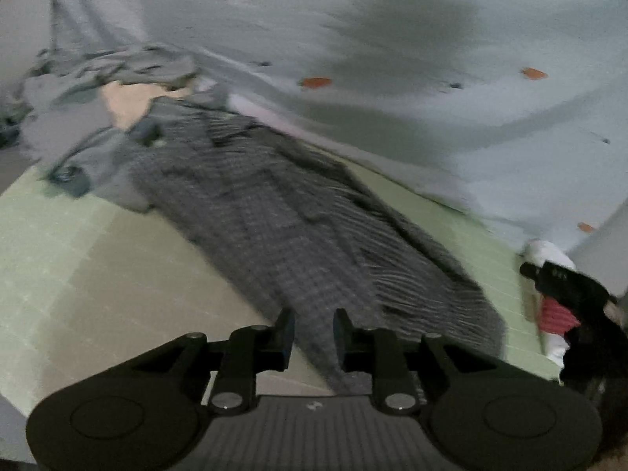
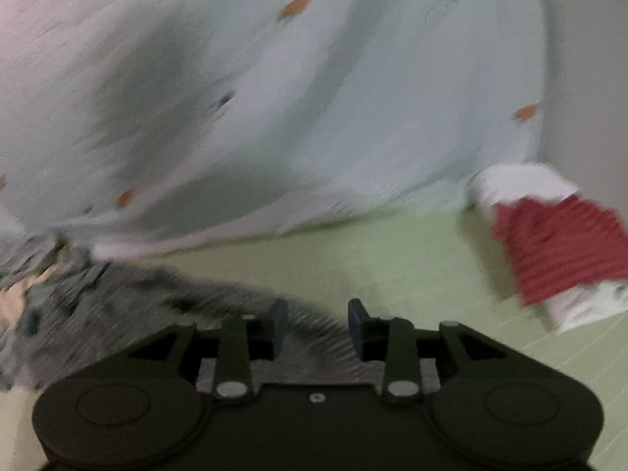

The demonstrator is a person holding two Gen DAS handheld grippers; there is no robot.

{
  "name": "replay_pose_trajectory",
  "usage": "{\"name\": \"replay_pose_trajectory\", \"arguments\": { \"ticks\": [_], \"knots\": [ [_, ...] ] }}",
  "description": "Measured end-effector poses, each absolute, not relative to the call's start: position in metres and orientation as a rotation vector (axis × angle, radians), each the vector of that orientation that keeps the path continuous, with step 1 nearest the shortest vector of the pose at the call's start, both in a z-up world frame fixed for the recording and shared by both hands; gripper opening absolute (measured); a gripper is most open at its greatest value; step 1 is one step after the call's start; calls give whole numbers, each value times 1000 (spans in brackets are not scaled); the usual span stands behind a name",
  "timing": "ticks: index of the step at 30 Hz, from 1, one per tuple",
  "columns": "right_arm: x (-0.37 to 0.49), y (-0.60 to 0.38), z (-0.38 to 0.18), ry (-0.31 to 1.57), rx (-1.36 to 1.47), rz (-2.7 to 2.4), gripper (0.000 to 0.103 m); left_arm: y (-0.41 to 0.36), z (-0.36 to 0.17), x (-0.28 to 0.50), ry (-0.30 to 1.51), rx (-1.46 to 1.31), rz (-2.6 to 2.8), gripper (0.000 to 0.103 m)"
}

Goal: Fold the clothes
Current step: 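Lift the checked shirt with both grippers and pull it onto the open mat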

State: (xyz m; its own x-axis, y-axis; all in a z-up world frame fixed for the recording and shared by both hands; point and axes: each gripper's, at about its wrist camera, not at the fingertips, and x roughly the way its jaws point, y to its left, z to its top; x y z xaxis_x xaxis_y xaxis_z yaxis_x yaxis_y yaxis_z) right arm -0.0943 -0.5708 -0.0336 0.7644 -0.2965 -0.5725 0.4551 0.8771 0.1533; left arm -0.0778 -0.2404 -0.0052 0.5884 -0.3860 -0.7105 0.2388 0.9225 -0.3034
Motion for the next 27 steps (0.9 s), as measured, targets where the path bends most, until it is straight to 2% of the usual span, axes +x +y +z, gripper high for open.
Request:
{"name": "replay_pose_trajectory", "arguments": {
  "ticks": [5, 7, 9, 10, 14, 17, 20, 22, 23, 24, 27],
  "knots": [
    [-64, -508, -77, 721, 322, -253, 55, -202, -13, -59, 900, -192, -289, 30],
    [-50, -472, -99, 796, 271, -189, 57, -187, -18, -49, 915, -185, -271, 31],
    [-38, -434, -120, 839, 188, -113, 71, -172, -24, -37, 930, -181, -257, 33],
    [-31, -416, -129, 857, 147, -81, 73, -164, -27, -31, 938, -185, -251, 35],
    [-2, -369, -154, 881, -18, -74, 81, -139, -37, -4, 970, -198, -233, 37],
    [19, -351, -167, 904, -104, -99, 82, -122, -41, 21, 996, -203, -225, 37],
    [28, -362, -170, 914, -43, -97, 82, -114, -42, 42, 1002, -199, -230, 37],
    [31, -370, -171, 920, -2, -100, 66, -115, -43, 53, 1005, -188, -232, 37],
    [29, -377, -170, 924, 22, -110, 44, -116, -43, 58, 1006, -182, -233, 37],
    [26, -385, -169, 928, 46, -121, 8, -117, -43, 63, 1008, -176, -236, 37],
    [12, -409, -166, 944, 115, -131, 5, -131, -47, 67, 1001, -150, -252, 37]
  ]
}}
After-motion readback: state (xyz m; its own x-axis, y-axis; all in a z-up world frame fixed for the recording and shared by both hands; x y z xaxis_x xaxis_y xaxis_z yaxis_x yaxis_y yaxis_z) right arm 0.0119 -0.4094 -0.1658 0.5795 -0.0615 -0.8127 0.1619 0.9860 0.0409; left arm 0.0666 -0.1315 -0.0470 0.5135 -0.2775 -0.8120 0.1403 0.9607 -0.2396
